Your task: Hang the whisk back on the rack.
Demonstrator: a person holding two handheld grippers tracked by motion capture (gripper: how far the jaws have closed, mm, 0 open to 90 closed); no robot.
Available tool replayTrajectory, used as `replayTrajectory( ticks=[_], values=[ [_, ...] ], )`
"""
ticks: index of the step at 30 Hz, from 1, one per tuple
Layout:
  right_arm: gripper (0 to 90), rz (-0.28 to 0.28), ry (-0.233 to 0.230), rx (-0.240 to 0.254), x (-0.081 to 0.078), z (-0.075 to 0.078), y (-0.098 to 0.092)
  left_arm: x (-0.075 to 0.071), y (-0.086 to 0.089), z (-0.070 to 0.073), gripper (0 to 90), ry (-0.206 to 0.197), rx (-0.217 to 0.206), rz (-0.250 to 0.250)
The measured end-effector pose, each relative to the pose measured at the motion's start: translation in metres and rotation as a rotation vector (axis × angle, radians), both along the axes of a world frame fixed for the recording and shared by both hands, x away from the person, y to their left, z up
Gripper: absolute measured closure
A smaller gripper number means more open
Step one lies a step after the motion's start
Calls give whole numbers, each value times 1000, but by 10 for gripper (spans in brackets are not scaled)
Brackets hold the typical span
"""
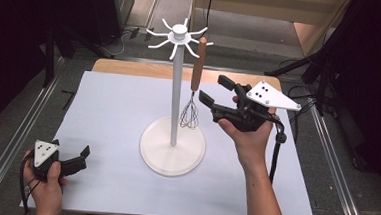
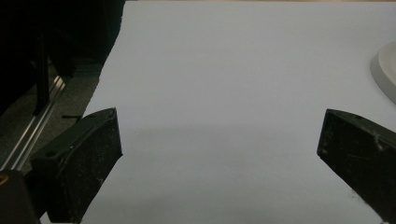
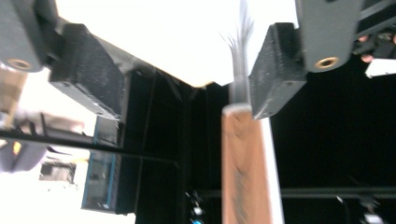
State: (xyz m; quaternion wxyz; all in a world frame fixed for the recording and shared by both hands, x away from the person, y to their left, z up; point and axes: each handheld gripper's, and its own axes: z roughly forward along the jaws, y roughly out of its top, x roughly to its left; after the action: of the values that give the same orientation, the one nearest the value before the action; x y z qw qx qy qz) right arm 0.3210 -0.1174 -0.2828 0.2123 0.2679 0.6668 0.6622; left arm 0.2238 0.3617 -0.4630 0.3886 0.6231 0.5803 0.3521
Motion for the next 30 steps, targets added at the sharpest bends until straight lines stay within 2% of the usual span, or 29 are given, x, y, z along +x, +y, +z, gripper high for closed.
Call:
replayTrajectory(
  ticks=[6,10,14,18,30],
  values=[
    [124,-75,54,-64,0,-15,0,0,0,0,3,1,-2,0],
    [17,-115,92,-74,0,-23,-2,0,0,0,3,1,-2,0],
    [0,-158,113,-112,0,-33,-3,0,0,0,3,0,-2,0],
    [0,-177,132,-136,1,-43,-6,0,0,0,2,0,-2,1],
    [0,-205,188,-150,-3,-71,-20,0,0,0,3,0,0,-1]
  ],
)
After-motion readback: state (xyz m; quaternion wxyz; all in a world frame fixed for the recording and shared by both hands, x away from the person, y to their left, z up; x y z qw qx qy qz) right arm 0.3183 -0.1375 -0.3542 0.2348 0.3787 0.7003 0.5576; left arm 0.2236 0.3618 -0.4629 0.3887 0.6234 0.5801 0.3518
